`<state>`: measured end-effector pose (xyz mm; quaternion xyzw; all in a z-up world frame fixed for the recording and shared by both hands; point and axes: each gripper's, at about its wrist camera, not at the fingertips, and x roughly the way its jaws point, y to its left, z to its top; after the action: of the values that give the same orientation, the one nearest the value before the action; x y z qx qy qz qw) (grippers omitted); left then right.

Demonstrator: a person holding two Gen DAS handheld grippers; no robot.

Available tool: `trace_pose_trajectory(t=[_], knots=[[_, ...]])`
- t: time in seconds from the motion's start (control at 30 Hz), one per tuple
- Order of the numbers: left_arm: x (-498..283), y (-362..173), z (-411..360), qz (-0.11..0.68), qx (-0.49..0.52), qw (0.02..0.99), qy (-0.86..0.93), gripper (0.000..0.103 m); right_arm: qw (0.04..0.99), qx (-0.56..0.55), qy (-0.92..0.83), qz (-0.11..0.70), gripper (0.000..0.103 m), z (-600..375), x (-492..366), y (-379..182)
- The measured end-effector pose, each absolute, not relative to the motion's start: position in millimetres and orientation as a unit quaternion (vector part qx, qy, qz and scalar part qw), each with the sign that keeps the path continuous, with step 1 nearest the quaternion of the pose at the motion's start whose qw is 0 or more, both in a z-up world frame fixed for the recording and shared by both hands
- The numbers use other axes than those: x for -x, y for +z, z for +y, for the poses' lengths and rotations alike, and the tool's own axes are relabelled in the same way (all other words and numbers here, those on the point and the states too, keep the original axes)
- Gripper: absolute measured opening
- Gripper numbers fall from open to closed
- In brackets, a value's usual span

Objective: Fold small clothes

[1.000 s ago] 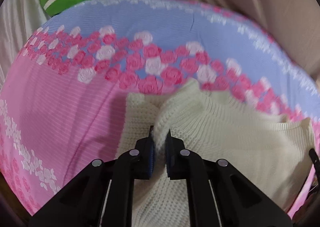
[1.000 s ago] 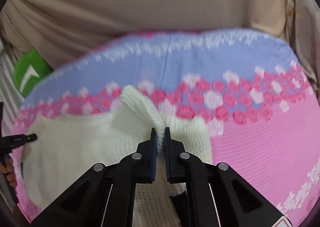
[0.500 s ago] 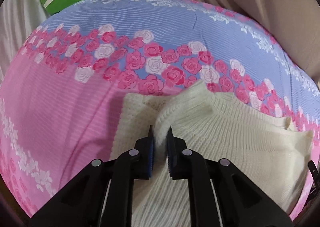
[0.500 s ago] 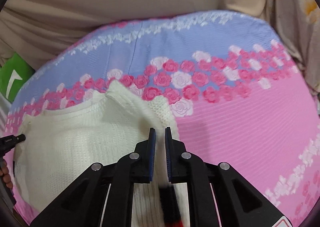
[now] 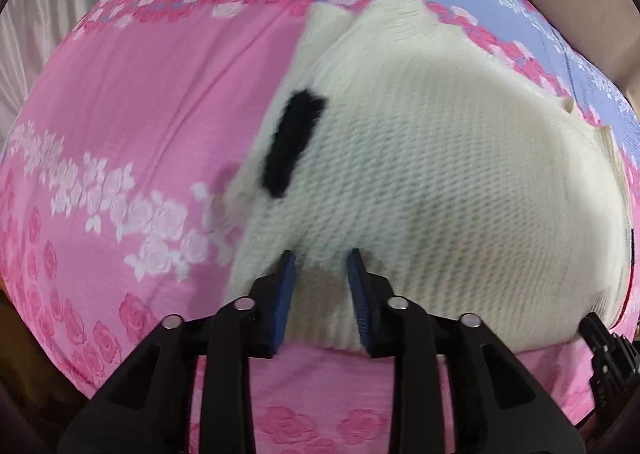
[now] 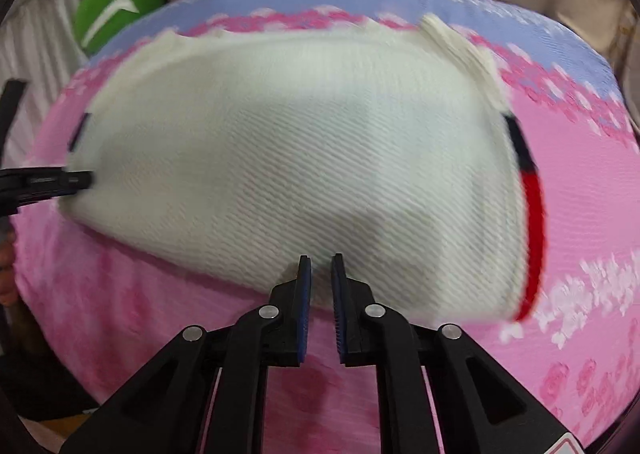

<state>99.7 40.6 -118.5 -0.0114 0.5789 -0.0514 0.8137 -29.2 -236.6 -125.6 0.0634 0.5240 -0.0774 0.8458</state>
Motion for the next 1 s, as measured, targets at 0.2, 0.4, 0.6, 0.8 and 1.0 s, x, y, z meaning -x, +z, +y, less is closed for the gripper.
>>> trace_pose_trajectory(t=[0.2,0.4,0.6,0.8,1.0], knots=[[-93.5,-111.3,69.0,0.585,0.043,0.809,-0.041,0.004,0.813,-0.083,-0.172,0.55,0.016,-298.5,76.1,-126.4],[-81.5,-79.0,92.3,0.545,0.11,0.83,-0.032,0.049,0.861,-0.102,-0.111,0.486,0.016,-254.9,66.6,-73.2],[-114.8,-104.7,107.6,0.579,0.183,0.794,-0.04,0.049,0.872,-0.049,0.001,0.487,0.016,-158.2,-3.9,-73.9],[-131.6,-118.0,117.0,0.569,0.222,0.79,-0.049,0.058,0.856,-0.012,0.032,0.515,0.016,-106.4,-52.1,-97.4],[-150.0,-133.6,120.1,0.582,0.248,0.771,-0.071,0.059,0.839,0.008,0.022,0.543,0.016,-100.6,-52.1,-133.5]])
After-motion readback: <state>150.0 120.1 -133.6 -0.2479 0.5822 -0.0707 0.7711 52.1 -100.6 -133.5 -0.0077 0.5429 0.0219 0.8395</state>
